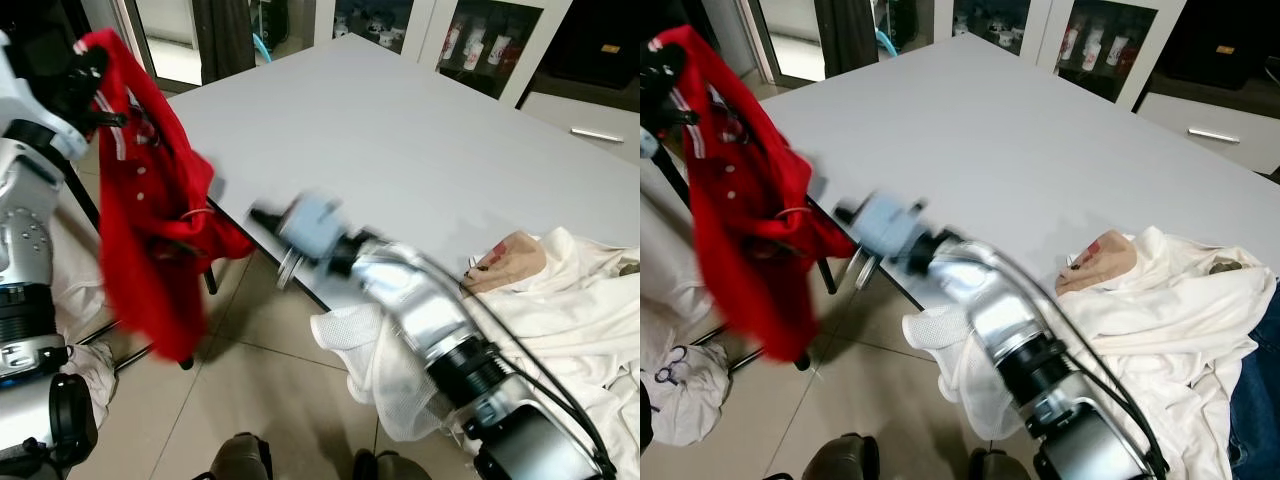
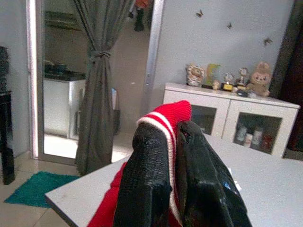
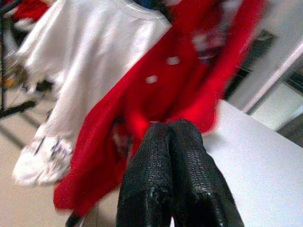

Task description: Hang hanger

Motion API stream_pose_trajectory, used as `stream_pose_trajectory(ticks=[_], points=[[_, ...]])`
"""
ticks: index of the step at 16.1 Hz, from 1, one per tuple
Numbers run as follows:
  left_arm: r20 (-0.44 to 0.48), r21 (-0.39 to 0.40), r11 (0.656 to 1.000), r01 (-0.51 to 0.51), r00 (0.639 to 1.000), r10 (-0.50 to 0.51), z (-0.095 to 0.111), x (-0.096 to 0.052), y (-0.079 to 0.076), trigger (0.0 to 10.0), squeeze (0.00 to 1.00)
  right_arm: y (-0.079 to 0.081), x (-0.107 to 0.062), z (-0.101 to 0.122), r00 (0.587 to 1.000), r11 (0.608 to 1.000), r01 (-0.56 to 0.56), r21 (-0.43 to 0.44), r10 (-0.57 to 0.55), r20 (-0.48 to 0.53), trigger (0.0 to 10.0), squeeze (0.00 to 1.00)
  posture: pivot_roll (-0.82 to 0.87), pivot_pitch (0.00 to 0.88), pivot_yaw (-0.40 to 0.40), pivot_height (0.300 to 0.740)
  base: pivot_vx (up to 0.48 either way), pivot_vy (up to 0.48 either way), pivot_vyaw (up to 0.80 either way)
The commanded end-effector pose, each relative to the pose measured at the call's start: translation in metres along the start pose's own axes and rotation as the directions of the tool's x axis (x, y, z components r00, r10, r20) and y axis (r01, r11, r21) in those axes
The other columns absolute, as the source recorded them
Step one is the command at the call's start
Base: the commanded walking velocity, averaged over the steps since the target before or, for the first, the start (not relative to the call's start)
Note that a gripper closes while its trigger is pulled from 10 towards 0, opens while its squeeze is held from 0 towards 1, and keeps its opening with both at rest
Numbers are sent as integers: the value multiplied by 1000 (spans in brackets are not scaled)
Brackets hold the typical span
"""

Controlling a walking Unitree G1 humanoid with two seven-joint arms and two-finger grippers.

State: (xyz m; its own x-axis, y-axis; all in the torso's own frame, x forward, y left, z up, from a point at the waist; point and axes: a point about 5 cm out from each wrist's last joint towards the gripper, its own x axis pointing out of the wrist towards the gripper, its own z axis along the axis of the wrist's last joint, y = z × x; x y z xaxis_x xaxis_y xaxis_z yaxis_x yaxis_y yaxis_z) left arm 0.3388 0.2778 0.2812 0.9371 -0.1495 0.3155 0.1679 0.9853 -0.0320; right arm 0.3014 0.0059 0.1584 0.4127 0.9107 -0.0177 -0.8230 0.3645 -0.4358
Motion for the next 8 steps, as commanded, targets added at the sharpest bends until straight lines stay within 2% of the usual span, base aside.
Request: stream_pose_trajectory(ticks=[1, 2, 4, 6, 8], points=[[51, 32, 999, 44, 998, -46, 15, 4, -10, 10000, 0, 4, 5, 1, 999, 997, -54, -52, 54, -7, 10000, 0, 119, 49, -2, 740, 0, 0, 0], [51, 33, 998, 51, 997, -52, 15, 5, -11, 10000, 0, 7, 7, 1, 997, 995, -77, -62, 77, -8, 10000, 0, 119, 49, -2, 740, 0, 0, 0], [51, 26, 995, 92, 994, -93, 15, 6, -21, 10000, 0, 17, 23, 3, 990, 983, -143, -112, 142, -19, 10000, 0, 128, 52, -10, 740, 0, 0, 0], [49, 17, 991, 131, 990, -131, 13, 5, -29, 10000, 0, 20, 29, 1, 986, 977, -165, -137, 161, -35, 10000, 0, 136, 55, -15, 740, 0, 0, 0], [35, -4, 976, 218, 975, -218, 6, 2, -46, 10000, 0, 23, 32, -4, 983, 967, -182, -180, 174, -56, 10000, 0, 143, 59, -19, 740, 0, 0, 0]])
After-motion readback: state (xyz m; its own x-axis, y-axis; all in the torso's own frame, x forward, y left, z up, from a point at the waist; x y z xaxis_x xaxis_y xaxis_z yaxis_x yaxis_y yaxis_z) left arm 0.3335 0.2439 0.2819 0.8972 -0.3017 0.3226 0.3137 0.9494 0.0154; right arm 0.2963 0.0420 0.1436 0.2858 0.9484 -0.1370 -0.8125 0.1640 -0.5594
